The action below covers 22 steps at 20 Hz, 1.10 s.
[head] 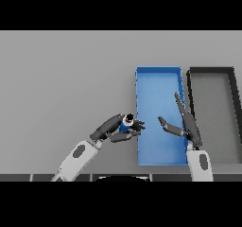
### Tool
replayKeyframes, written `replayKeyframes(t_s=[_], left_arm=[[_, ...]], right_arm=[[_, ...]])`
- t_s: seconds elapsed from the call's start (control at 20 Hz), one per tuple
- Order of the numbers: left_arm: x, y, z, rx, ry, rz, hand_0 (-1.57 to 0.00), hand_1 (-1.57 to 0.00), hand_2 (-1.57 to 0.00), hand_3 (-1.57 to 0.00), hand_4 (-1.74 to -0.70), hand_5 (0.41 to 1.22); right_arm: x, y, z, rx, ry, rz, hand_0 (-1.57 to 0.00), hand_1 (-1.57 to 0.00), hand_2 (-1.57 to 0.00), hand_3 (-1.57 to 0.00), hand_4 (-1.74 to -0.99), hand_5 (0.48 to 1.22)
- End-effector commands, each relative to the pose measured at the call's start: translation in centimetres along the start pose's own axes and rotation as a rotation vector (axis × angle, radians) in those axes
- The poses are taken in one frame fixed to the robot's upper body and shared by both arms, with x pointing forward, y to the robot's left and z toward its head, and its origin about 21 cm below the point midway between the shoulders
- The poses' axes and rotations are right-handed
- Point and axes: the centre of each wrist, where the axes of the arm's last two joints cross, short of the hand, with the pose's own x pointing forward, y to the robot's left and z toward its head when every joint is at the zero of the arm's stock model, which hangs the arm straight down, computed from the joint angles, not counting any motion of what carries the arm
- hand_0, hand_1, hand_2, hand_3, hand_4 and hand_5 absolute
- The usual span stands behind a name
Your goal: Pick up the blue pipe and place it into the blue bin.
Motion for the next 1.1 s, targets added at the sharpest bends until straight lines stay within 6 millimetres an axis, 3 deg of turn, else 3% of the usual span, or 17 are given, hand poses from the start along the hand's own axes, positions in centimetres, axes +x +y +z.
replayKeyframes(t_s=[0.0,0.15,0.3,0.45,0.6,0.8,0.9,1.05], left_arm=[[0.1,-0.1,0.0,0.0,-0.007,0.003,-1.57,-1.57,-1.57,-1.57,-1.47,1.22],[0.1,0.1,0.1,0.004,-0.012,-0.005,-1.57,-1.57,-1.57,-1.57,-1.47,1.22],[-0.1,0.0,0.2,-0.005,-0.018,-0.007,-1.57,-1.57,-1.57,-1.57,-1.47,1.221],[-0.1,0.5,0.0,0.001,0.001,-0.012,-1.57,-1.57,-1.57,-1.57,-1.47,1.221],[0.0,0.2,-0.1,-0.009,-0.012,-0.022,-1.57,-1.57,-1.57,-1.57,-1.47,1.221],[0.1,0.5,0.1,-0.007,-0.01,-0.02,-1.57,-1.57,-1.57,-1.57,-1.47,1.221],[-0.1,0.7,0.6,-0.006,-0.01,-0.037,-1.57,-1.57,-1.57,-1.57,-1.47,1.221],[0.3,0.5,-0.2,-0.012,-0.008,-0.039,-1.57,-1.57,-1.57,-1.57,-1.47,1.221]], right_arm=[[-0.2,-0.5,-0.4,0.007,0.001,0.001,0.0,0.0,0.0,0.0,-1.133,0.578],[-0.2,-0.6,-0.3,0.016,-0.03,-0.011,0.0,0.0,0.0,0.0,-1.191,0.577],[0.9,-0.9,-0.9,0.038,-0.148,-0.11,0.0,-0.02,-0.03,0.0,-1.166,0.571],[3.2,-2.5,-1.1,0.124,-0.273,-0.178,0.0,-0.01,-0.02,0.0,-1.169,0.597],[6.7,-4.2,-1.8,0.275,-0.314,-0.137,0.0,0.0,-0.01,0.0,-1.171,0.579],[11.2,-4.3,-2.0,0.446,-0.372,-0.043,0.0,0.0,0.0,0.0,-1.205,0.539],[12.1,-3.2,-2.0,0.532,-0.405,-0.028,0.0,0.0,0.0,0.0,-1.23,0.531],[14.0,-2.2,-2.5,0.609,-0.413,0.0,0.0,0.0,0.0,0.0,-1.249,0.524]])
